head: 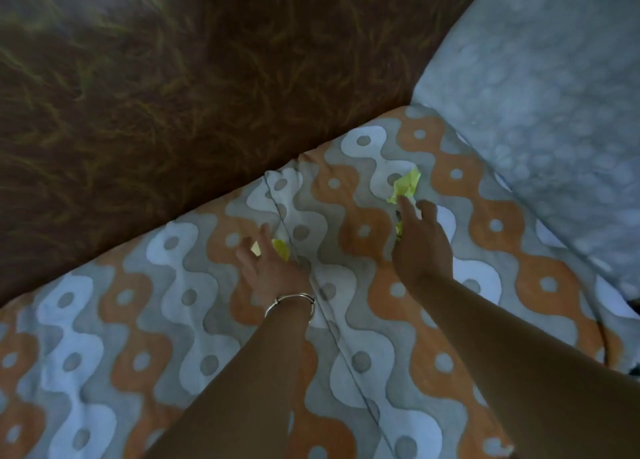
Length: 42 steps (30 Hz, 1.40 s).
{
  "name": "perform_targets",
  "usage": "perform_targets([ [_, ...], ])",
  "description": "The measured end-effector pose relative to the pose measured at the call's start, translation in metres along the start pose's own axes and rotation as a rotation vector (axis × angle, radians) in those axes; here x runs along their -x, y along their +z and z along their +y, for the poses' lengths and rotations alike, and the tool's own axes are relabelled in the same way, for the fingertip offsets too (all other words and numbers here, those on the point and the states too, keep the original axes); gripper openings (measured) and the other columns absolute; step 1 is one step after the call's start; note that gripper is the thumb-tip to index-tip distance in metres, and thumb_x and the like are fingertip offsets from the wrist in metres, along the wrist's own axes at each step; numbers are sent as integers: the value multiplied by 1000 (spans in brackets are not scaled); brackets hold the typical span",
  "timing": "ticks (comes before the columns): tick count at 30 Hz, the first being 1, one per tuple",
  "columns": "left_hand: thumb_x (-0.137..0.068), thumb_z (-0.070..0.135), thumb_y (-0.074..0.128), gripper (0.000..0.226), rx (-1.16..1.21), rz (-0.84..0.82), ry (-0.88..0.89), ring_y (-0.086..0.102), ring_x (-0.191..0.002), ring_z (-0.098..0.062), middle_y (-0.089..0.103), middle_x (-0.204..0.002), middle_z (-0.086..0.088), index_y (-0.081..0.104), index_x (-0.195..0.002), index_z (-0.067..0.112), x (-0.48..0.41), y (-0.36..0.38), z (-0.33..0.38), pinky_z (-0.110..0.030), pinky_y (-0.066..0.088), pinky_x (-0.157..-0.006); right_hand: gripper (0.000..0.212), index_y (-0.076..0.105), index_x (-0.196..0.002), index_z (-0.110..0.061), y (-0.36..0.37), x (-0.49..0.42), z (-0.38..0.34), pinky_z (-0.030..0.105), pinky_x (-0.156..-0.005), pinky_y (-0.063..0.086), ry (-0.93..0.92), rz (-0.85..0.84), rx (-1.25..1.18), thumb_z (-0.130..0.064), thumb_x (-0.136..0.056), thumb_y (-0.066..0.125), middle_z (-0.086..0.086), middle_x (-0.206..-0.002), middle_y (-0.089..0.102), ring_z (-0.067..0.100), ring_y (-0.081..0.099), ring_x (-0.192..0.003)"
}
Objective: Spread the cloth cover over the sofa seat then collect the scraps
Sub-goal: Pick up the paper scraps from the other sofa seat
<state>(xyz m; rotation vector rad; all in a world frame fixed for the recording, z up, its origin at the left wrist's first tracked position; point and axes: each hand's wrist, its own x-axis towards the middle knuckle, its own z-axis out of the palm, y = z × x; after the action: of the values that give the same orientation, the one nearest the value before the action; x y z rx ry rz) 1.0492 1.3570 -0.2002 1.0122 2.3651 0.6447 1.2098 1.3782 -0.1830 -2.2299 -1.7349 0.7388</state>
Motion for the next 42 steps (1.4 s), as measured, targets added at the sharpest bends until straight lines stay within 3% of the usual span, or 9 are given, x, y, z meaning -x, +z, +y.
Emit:
perform_targets([
  [5, -84, 10, 58, 68, -185, -50, -197, 20, -138, -29, 9, -154, -2, 30, -142, 34, -10, 12, 18, -52, 30, -106, 71, 13, -151, -34, -9, -41, -6, 41, -102, 40, -6, -91, 95, -2, -94, 40, 3, -162, -3, 32, 26, -142],
  [8, -85, 11, 55, 65, -238, -22, -240, 21, -138, -29, 10, -153, -1, 32, -142, 31, -16, 18, 20, -52, 28, -106, 71, 15, -151, -35, -6, -58, -4, 43, -103, 39, -1, -147, 125, -2, -94, 43, 2, -162, -9, 31, 15, -145],
  [13, -83, 17, 58, 59, -287, 11, -217, 19, -139, -27, 13, -153, 2, 39, -137, 33, -19, 23, 15, -49, 25, -107, 48, 34, -143, -24, 3, -75, -2, 47, -102, 39, -2, -238, 218, -13, -97, 41, 4, -153, 16, 34, 22, -136],
  [20, -80, 17, 65, 65, -168, 24, -267, 24, -136, -30, 15, -154, -4, 39, -138, 30, -16, 20, 9, -45, 26, -108, 33, 45, -129, -3, 7, -68, 0, 45, -100, 42, -16, -177, 226, -8, -97, 43, 19, -133, 42, 36, 37, -129],
  [24, -80, 9, 63, 48, -119, 42, -258, 39, -123, -35, 31, -141, -13, 50, -126, 17, -19, 14, 4, -40, 39, -98, 27, 52, -119, -3, 8, -50, 2, 45, -98, 45, -9, -192, 179, -12, -95, 45, 17, -125, 53, 34, 50, -120],
  [28, -80, 2, 59, 33, -46, 39, -228, 51, -114, -37, 47, -130, -20, 55, -113, 8, -15, 6, -2, -38, 43, -92, 38, 55, -123, -8, 14, -19, 3, 37, -91, 48, 69, -255, 44, -32, -94, 51, 11, -123, 61, 31, 58, -115],
  [33, -79, 13, 66, 34, 10, 19, -210, 58, -112, -38, 62, -118, -22, 61, -111, 4, 0, -4, -13, -37, 45, -94, 32, 53, -124, -9, 25, 27, 4, 37, -92, 48, 164, -260, -81, -12, -92, 47, 13, -119, 62, 32, 59, -113],
  [36, -81, 14, 67, 33, 7, -18, -123, 57, -112, -36, 63, -117, -23, 62, -111, 1, 15, -10, -21, -37, 44, -91, 30, 59, -117, -8, 28, 52, 2, 35, -90, 50, 225, -195, -189, -13, -87, 54, 15, -120, 61, 33, 59, -111],
  [42, -82, 21, 68, 28, 75, -243, 40, 60, -103, -34, 67, -108, -20, 64, -102, 1, 66, -20, -26, -32, 44, -83, 43, 52, -134, -20, 14, 107, 10, 29, -90, 44, 347, -137, -294, -23, -91, 53, 11, -127, 62, 32, 57, -117],
])
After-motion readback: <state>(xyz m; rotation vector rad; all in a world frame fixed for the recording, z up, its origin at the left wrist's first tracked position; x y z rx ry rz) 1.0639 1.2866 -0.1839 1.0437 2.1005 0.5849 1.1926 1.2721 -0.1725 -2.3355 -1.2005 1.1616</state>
